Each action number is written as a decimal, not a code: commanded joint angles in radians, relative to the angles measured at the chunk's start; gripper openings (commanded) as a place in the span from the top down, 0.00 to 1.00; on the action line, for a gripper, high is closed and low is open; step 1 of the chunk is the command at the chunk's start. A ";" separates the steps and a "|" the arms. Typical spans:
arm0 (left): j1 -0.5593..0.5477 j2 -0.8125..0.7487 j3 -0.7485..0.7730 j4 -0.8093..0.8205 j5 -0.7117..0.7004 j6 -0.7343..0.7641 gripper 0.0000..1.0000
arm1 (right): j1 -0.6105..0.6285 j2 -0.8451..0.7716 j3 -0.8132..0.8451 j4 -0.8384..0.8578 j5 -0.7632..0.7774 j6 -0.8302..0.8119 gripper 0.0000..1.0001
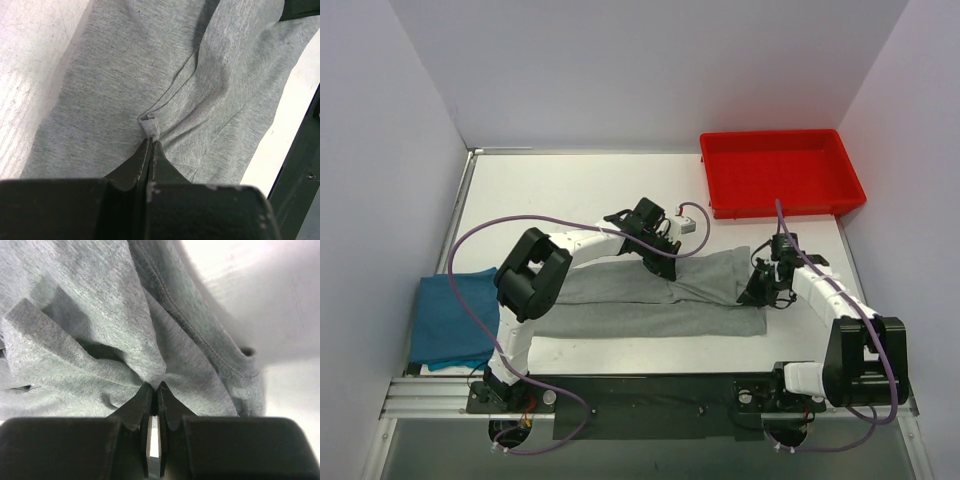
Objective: Fold and stack the t-shirts
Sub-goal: Fold the other side of the tshirt into a rectangle
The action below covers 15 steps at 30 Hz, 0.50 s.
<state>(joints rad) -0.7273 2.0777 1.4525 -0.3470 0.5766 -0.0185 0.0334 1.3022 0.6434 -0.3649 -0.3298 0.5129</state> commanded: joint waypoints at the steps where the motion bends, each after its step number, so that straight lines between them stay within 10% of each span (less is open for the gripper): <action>1: -0.004 -0.036 0.008 0.017 -0.007 -0.008 1.00 | -0.007 -0.014 -0.042 -0.098 0.035 0.024 1.00; 7: -0.003 -0.033 0.000 0.026 0.023 0.009 1.00 | -0.023 0.020 -0.039 -0.092 0.055 0.018 0.98; 10: -0.011 -0.036 0.002 0.028 0.058 0.014 1.00 | -0.024 -0.033 0.019 -0.135 0.090 -0.007 0.75; 15: -0.015 -0.031 0.003 0.037 0.063 0.009 1.00 | 0.009 -0.168 0.114 -0.135 0.137 -0.115 0.64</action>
<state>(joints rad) -0.7364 2.0777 1.4525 -0.3447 0.6079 -0.0158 0.0196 1.2480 0.6594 -0.4709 -0.2531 0.4892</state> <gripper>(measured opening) 0.021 0.327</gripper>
